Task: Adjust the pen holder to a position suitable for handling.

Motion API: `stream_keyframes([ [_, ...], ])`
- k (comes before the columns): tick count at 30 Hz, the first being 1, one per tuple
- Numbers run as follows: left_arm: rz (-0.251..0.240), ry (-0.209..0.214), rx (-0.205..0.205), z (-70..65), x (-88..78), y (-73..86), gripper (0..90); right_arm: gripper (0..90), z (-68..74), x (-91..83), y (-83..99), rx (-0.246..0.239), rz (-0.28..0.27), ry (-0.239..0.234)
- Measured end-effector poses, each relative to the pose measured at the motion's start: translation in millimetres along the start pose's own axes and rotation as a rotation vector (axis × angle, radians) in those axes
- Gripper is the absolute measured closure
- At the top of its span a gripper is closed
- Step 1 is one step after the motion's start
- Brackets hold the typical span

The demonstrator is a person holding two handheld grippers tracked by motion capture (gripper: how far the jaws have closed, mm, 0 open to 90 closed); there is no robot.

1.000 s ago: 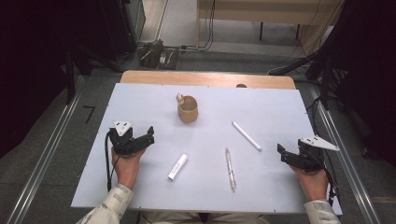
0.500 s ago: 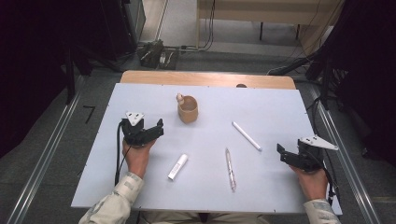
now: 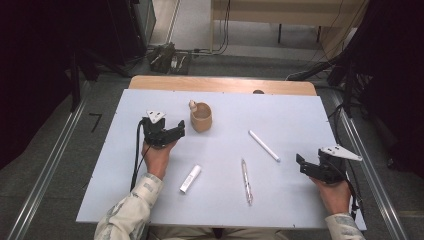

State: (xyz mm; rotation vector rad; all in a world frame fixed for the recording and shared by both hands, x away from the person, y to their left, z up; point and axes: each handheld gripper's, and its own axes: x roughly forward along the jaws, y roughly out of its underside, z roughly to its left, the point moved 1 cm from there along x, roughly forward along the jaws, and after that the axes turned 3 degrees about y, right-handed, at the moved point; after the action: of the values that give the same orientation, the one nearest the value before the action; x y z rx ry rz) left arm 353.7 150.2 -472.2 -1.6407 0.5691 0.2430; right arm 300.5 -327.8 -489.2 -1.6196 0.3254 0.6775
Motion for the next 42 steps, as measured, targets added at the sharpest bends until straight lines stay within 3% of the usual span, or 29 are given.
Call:
stream_keyframes([
  [20, 0.01, 0.039, 0.029, -21.4, 37.1, -20.2, 24.3, 15.4, 1.2, 0.8, 0.0, -0.001, 0.002, -0.006],
  [29, 0.02, 0.036, 0.041, -23.8, 57.0, -25.5, 27.5, 15.5, 0.7, 1.9, 0.6, -0.004, 0.005, -0.007],
  [42, 0.075, 0.047, 0.089, -31.5, 81.7, -24.5, 35.2, 15.5, 0.6, 3.2, 0.8, -0.009, 0.006, -0.012],
])
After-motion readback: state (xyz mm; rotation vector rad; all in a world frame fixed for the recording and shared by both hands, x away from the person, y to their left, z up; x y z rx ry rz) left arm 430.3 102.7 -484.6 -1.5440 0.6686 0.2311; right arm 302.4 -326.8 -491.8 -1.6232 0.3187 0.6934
